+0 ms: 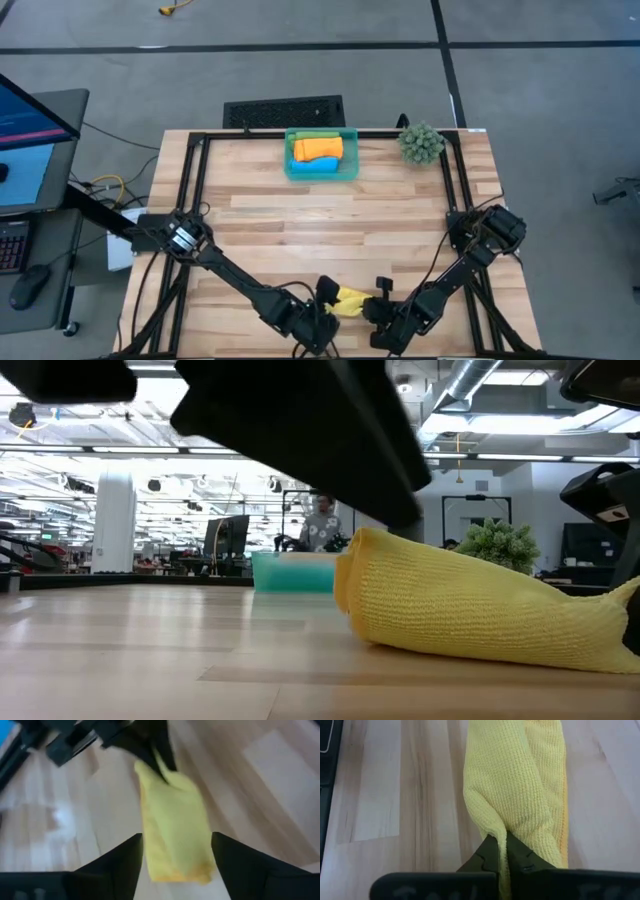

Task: Roll microfiber towels into tight, uniform cylinder then place into a basket
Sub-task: Roll the yellow towel

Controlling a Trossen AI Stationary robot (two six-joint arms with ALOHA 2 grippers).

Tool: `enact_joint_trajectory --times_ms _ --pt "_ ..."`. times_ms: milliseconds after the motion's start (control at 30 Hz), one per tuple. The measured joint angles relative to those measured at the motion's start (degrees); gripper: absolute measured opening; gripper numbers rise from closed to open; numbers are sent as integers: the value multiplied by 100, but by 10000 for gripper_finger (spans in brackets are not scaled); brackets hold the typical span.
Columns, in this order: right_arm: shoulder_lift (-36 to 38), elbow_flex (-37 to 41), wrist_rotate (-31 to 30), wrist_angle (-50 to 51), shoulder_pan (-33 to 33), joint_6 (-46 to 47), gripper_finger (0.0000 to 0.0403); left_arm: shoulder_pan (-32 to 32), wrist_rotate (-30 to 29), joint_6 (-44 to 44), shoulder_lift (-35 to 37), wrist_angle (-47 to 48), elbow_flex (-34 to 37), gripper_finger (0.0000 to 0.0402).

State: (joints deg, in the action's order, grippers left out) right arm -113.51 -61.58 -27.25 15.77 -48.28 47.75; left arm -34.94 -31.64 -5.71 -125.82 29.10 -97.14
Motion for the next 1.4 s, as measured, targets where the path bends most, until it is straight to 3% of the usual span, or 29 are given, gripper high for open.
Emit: enact_joint_trajectory --times_ms 200,467,667,867,933,1133,1400 --pt "0 -2 16 -2 5 81 31 -128 591 -365 4 -14 0 240" --pt "0 -2 17 -2 5 85 22 -70 862 -607 20 -146 396 240" --pt "0 -4 143 -97 5 85 27 158 340 -540 17 -182 549 240" --pt "0 -7 197 -157 5 42 19 336 1207 -419 17 -196 553 240" --pt "0 -7 197 -155 5 42 26 345 1019 -367 17 -152 553 240" --pt "0 -7 202 -155 5 37 23 137 -276 -673 17 509 319 240" --pt "0 -7 211 -160 5 28 29 -228 -280 -711 42 393 42 240"
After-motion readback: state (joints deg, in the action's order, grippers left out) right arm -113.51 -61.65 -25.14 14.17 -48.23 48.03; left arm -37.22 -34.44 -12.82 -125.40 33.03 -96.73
